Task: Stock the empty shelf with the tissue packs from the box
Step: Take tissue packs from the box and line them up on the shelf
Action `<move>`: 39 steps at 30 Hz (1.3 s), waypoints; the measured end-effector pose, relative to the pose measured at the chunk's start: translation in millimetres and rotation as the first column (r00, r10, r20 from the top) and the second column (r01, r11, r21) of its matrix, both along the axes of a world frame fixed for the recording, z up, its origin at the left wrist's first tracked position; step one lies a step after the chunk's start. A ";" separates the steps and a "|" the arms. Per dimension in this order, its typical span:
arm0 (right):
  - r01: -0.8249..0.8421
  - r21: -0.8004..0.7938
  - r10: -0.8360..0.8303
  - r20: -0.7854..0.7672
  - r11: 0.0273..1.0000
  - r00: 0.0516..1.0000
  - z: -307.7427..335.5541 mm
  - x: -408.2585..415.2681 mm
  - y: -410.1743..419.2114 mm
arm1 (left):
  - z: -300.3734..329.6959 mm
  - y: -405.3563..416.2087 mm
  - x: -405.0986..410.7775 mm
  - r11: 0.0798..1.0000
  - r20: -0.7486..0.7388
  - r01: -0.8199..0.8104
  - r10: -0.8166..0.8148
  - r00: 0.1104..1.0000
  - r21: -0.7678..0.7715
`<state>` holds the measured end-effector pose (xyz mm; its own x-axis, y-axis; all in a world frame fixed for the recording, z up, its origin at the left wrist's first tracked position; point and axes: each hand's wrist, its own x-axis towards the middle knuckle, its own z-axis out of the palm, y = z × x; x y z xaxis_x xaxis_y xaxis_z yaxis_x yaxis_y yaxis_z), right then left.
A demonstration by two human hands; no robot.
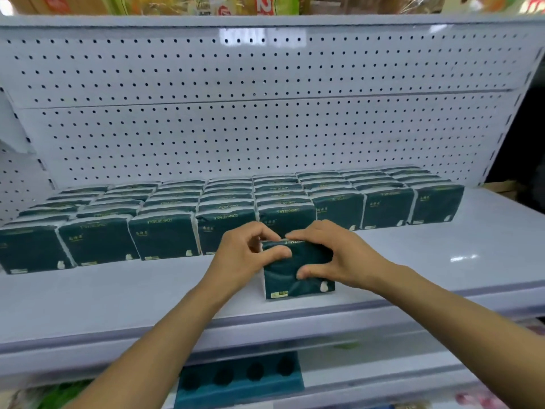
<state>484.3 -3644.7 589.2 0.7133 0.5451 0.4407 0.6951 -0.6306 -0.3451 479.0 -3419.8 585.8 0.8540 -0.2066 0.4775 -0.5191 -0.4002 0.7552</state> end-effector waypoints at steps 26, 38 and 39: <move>0.373 -0.008 -0.344 0.374 0.928 0.862 -24.5 70.8 -77.9 | -18.0 -42.0 64.8 0.355 0.545 -0.585 0.214 0.810 0.729; 0.475 -0.058 -0.424 0.364 0.878 0.829 -17.1 33.8 -61.3 | -0.9 -48.3 20.8 0.486 0.474 -0.551 0.284 0.834 0.678; 0.451 -0.026 -0.409 0.375 0.892 0.832 -17.0 23.8 -58.6 | -3.3 -46.6 9.4 0.524 0.484 -0.552 0.275 0.831 0.649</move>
<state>508.1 -3703.4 572.2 0.6964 0.2784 0.6614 0.4058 -0.9130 -0.0430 488.4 -3466.3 582.6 0.7873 -0.2582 0.5599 -0.2675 -0.9612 -0.0673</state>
